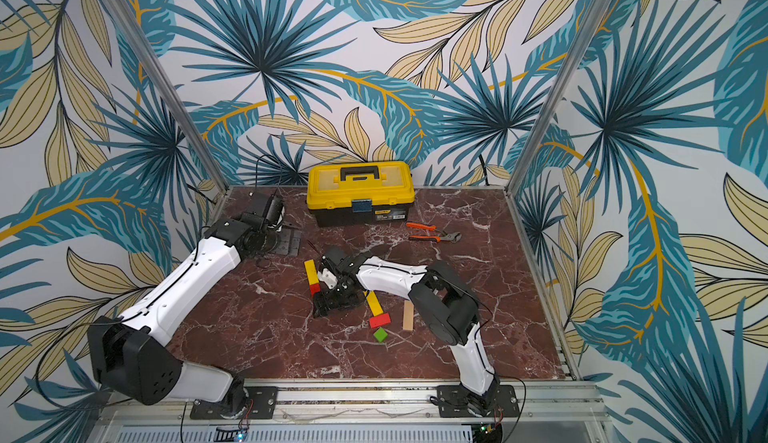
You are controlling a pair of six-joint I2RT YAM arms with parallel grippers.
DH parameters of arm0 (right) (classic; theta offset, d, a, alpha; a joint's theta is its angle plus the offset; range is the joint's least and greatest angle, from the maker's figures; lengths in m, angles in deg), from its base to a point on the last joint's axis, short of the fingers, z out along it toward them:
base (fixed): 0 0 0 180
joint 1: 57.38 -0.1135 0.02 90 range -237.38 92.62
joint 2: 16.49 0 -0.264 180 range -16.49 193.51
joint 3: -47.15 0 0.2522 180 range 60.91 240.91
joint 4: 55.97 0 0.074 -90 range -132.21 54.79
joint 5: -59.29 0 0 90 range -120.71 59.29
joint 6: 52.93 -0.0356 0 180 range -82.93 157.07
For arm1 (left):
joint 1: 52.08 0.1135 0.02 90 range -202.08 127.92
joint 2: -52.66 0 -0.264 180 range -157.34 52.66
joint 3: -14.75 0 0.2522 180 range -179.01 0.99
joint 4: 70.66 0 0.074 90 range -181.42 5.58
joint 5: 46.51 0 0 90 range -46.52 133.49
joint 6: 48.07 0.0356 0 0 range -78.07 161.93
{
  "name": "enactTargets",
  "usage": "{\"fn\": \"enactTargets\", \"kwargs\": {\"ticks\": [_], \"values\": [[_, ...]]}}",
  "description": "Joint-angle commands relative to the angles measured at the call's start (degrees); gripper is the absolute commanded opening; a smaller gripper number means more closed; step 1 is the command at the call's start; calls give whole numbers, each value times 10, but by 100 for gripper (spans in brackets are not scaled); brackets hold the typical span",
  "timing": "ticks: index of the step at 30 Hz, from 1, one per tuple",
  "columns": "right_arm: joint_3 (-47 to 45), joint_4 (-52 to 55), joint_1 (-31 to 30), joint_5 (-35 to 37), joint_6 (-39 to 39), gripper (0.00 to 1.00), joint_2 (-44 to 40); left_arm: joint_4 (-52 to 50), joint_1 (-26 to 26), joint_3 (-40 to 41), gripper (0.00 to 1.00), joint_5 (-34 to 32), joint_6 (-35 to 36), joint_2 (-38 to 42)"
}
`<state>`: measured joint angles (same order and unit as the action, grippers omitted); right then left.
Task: Assemble the letter v with building blocks
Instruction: Assemble the building block at the center of the board.
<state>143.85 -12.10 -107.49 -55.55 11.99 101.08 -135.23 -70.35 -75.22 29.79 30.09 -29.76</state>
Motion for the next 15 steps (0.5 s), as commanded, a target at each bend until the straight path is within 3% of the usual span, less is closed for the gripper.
{"fn": "enactTargets", "kwargs": {"ticks": [1, 15], "values": [[12, -1, -3, -7, -5, 85, 21, 8, 5, 8, 99, 1, 4, -1], [34, 3, -6, -13, -4, 85, 36, 8, 5, 7, 99, 1, 4, -2]]}}
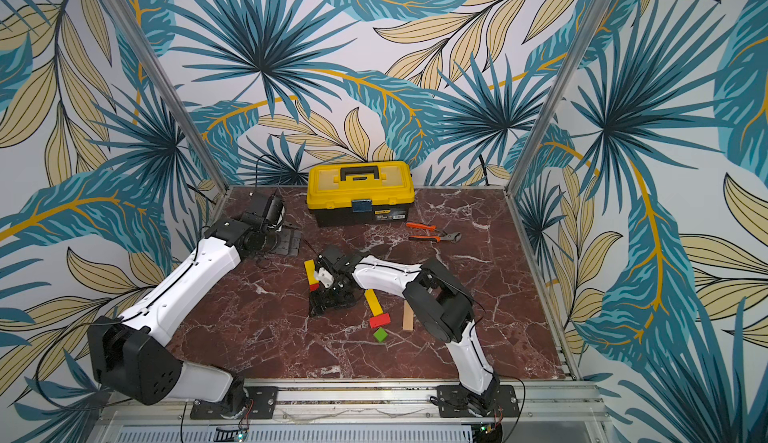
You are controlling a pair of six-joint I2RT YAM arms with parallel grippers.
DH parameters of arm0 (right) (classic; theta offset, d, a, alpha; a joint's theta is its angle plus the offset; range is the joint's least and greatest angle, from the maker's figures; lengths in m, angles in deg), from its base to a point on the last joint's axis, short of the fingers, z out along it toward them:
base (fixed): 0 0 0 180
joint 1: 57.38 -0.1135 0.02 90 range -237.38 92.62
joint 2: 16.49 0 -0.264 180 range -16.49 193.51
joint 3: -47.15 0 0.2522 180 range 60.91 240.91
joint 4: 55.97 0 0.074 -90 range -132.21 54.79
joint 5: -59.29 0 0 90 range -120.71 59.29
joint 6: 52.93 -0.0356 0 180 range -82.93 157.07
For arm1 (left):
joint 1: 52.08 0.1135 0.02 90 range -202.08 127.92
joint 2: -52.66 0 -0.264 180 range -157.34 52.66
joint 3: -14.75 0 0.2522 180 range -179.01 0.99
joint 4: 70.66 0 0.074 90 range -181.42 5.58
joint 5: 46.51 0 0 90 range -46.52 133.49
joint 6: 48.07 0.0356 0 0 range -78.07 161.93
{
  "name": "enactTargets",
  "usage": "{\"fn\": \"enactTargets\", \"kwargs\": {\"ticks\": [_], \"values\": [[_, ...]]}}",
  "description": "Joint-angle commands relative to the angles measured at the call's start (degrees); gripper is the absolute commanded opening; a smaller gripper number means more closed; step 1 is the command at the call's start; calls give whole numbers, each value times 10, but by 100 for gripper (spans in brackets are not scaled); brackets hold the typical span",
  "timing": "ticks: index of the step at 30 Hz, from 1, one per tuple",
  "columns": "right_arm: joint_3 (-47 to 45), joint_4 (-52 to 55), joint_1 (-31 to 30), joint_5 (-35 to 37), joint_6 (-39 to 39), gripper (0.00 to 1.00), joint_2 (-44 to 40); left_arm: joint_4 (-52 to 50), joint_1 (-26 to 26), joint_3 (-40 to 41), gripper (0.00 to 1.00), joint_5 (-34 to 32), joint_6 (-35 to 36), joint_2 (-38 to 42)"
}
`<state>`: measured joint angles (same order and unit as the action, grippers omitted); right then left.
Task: Assemble the letter v with building blocks
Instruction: Assemble the building block at the center of the board.
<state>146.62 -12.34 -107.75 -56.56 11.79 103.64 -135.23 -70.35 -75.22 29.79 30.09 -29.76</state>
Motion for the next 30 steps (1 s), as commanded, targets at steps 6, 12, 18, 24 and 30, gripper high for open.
{"fn": "enactTargets", "kwargs": {"ticks": [6, 12, 18, 24, 30], "values": [[-10, 24, -5, 4, 9, 85, -22, 8, 6, 7, 99, 0, 5, -2], [-37, 51, 2, 46, 16, 85, -83, 8, 5, 7, 99, 2, 4, -1], [-43, 49, 30, 60, 18, 85, -94, 8, 6, 7, 99, 2, 4, 0], [-29, 44, 57, 57, 22, 86, -69, 9, 6, 7, 99, 2, 4, 0], [-15, 41, 63, 50, 27, 86, -39, 8, 6, 7, 99, 2, 4, -1]]}}
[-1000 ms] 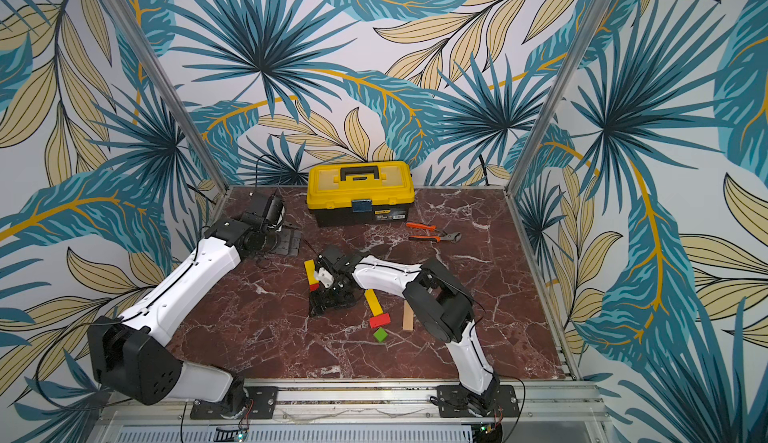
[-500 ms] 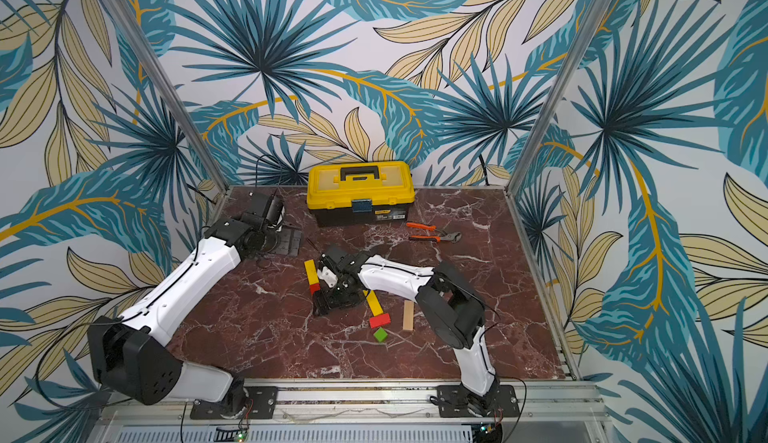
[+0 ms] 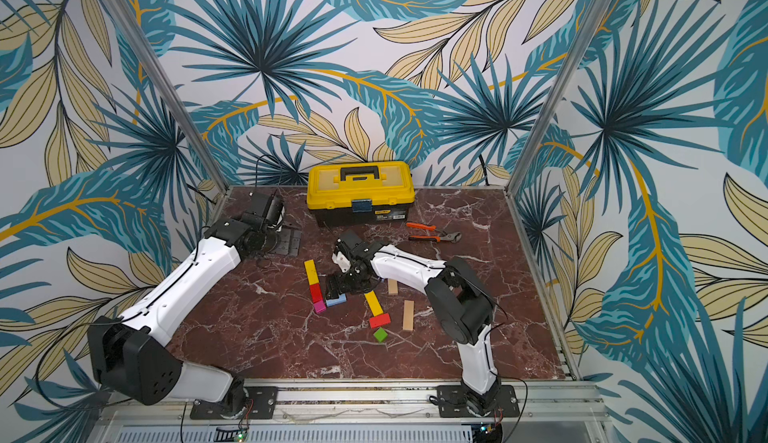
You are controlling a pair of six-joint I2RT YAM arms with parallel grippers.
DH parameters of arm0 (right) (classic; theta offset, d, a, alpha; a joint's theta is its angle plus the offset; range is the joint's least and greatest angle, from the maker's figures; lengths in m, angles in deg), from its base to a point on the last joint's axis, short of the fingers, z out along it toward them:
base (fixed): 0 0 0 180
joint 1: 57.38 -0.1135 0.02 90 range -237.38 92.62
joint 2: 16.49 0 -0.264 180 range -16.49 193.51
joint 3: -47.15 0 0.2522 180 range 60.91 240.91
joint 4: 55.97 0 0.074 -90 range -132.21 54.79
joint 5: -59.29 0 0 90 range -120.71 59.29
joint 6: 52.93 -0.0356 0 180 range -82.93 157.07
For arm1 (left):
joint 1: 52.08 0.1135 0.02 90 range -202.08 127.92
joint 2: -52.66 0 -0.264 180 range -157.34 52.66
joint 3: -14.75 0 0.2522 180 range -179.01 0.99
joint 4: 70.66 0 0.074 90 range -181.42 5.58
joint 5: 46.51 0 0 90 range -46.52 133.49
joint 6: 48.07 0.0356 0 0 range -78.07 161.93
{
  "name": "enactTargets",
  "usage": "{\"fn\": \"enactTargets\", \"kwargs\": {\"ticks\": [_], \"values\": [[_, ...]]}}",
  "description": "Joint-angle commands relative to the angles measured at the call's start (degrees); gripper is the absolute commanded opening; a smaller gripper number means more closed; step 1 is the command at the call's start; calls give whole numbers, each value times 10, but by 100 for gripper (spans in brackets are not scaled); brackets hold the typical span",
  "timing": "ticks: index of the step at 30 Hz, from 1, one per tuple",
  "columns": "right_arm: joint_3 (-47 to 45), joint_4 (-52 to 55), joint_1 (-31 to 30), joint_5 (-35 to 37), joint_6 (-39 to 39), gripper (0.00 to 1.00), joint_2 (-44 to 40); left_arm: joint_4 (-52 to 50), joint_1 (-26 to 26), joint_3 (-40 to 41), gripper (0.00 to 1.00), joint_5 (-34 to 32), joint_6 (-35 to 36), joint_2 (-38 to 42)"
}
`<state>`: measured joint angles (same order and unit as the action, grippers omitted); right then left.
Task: Assemble the letter v with building blocks
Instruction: Assemble the building block at the center of the board.
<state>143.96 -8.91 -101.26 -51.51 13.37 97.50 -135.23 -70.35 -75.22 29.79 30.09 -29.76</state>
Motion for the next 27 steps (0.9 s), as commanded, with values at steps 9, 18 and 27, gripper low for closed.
{"fn": "enactTargets", "kwargs": {"ticks": [9, 18, 27], "values": [[21, -1, -2, -7, 12, 86, 47, 8, 6, 8, 99, 1, 4, -1], [38, -1, -2, -12, 14, 86, 61, 8, 6, 8, 99, 1, 5, -1], [47, -4, -2, -21, 13, 86, 69, 8, 5, 7, 99, 1, 5, -1]]}}
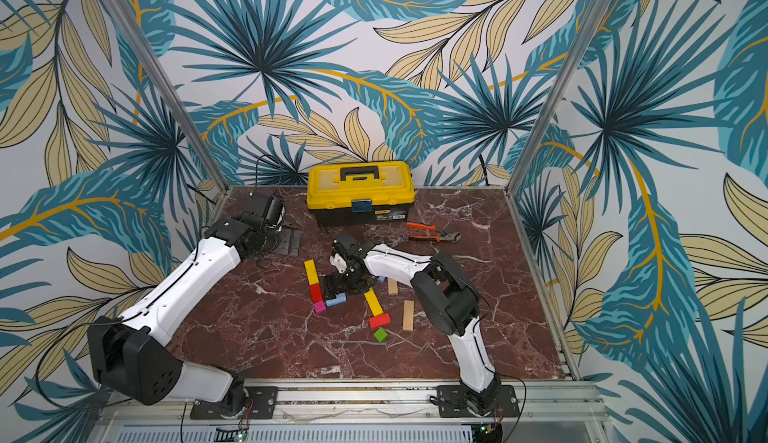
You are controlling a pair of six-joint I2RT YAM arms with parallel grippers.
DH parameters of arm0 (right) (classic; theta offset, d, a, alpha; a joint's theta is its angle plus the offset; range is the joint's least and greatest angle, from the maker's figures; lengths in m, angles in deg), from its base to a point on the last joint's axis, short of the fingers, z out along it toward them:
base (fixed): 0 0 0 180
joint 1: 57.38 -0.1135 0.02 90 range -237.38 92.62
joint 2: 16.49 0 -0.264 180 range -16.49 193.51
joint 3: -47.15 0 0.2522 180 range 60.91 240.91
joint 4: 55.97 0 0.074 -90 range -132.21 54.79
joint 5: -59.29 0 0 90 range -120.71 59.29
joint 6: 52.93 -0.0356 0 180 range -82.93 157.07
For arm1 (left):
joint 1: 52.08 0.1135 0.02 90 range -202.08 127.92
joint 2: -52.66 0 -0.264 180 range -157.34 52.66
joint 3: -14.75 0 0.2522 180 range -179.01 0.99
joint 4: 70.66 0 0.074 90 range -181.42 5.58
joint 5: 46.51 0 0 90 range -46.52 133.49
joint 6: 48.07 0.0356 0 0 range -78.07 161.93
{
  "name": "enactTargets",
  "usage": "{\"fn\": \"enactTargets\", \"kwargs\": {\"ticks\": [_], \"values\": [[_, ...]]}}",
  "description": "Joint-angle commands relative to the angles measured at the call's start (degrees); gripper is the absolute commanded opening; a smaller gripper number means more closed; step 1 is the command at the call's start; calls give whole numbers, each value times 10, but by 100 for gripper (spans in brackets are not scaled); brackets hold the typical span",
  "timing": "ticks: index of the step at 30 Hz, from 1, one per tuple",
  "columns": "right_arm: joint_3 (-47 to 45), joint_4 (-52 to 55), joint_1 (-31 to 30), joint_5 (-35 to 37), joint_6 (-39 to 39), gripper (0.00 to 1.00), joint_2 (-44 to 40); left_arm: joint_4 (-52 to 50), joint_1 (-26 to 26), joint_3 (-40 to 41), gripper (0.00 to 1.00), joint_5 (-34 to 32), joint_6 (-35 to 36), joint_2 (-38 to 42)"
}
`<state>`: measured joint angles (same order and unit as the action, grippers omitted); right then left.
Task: Assemble the letter v with building blocks
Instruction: Assemble the building block at the center of the board.
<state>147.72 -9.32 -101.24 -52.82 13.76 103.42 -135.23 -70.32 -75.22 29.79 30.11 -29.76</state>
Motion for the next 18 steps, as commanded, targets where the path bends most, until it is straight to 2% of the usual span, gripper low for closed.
{"fn": "enactTargets", "kwargs": {"ticks": [1, 18], "values": [[10, 0, -3, -9, 8, 86, 11, 8, 5, 8, 99, 1, 5, -2], [35, 5, -10, -17, 9, 86, 29, 8, 5, 7, 99, 1, 6, -3]]}}
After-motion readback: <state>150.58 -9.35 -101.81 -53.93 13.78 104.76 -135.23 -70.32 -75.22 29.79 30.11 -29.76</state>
